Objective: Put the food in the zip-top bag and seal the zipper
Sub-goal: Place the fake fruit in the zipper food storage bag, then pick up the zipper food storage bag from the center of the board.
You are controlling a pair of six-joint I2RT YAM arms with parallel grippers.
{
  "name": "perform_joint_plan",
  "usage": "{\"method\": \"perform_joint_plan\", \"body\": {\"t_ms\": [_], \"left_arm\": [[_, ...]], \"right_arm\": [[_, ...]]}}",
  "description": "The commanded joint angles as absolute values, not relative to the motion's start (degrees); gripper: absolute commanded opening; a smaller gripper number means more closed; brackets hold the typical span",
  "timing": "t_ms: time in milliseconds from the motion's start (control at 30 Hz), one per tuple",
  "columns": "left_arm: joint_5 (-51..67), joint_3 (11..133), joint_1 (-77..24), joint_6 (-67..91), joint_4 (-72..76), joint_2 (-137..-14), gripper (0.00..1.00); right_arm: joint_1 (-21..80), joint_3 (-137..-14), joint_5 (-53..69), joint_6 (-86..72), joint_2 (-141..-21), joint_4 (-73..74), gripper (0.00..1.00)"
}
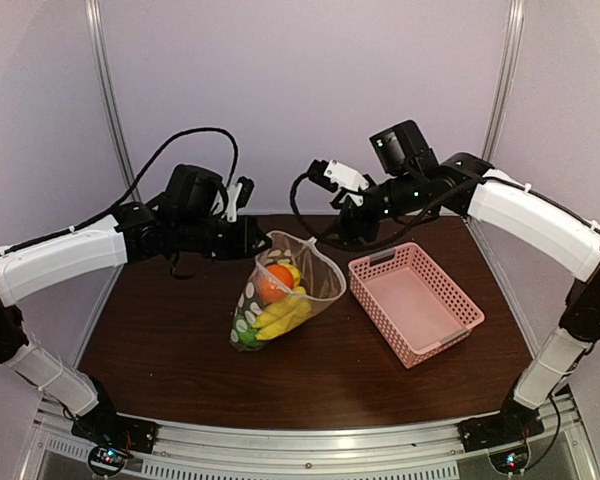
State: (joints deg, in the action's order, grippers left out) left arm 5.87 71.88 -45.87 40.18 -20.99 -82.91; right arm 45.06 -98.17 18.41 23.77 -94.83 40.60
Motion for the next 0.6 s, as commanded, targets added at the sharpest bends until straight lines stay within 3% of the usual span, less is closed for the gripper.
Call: {"method": "perform_joint_plan", "body": {"t_ms": [0, 367, 567], "left_arm": [[6.9, 72.1, -46.1, 38.4, -18.5, -83.7, 0.0], [7.9, 72.4, -46.1, 37.8, -18.1, -84.1, 0.0], [9.9, 72.1, -46.1, 37.2, -16.6, -84.0, 0.0]], "right_arm": [[42.4, -94.1, 13.0, 23.0, -96.1, 40.9, 0.81], [41.2, -91.6, 21.8, 20.7, -100.9, 39.4, 0.69], [41.2, -96.0, 23.7, 19.7, -105.9, 39.6, 0.38]]}}
